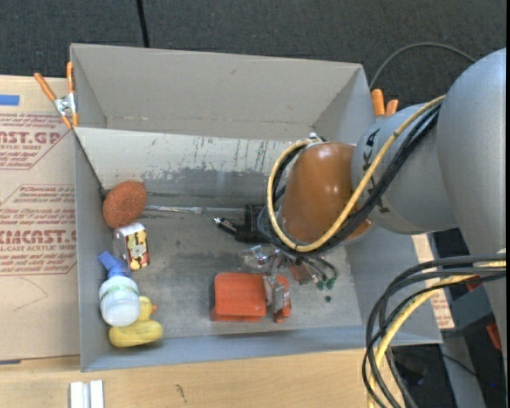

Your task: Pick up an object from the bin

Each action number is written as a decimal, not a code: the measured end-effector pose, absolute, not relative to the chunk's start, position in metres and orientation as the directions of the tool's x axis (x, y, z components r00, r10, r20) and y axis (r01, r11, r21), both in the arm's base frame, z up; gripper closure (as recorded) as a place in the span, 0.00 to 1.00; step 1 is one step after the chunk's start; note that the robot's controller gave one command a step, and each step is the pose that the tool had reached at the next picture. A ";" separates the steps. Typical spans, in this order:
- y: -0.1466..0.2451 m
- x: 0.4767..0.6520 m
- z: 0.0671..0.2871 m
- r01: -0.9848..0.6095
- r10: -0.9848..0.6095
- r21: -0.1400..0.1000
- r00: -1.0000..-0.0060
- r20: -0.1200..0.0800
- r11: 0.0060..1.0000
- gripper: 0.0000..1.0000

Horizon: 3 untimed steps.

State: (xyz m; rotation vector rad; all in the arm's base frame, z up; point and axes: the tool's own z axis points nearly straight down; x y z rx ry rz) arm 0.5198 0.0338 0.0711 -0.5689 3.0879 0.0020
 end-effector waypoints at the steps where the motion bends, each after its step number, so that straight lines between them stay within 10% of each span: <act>1: 0.034 0.520 0.071 -0.357 -0.357 0.001 -0.934 -0.002 0.934 1.00; 3: 0.034 0.520 0.071 -0.357 -0.357 0.000 -0.934 -0.002 0.934 1.00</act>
Offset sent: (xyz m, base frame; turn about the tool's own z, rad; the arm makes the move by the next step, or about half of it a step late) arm 0.0000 0.0000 0.0000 0.0000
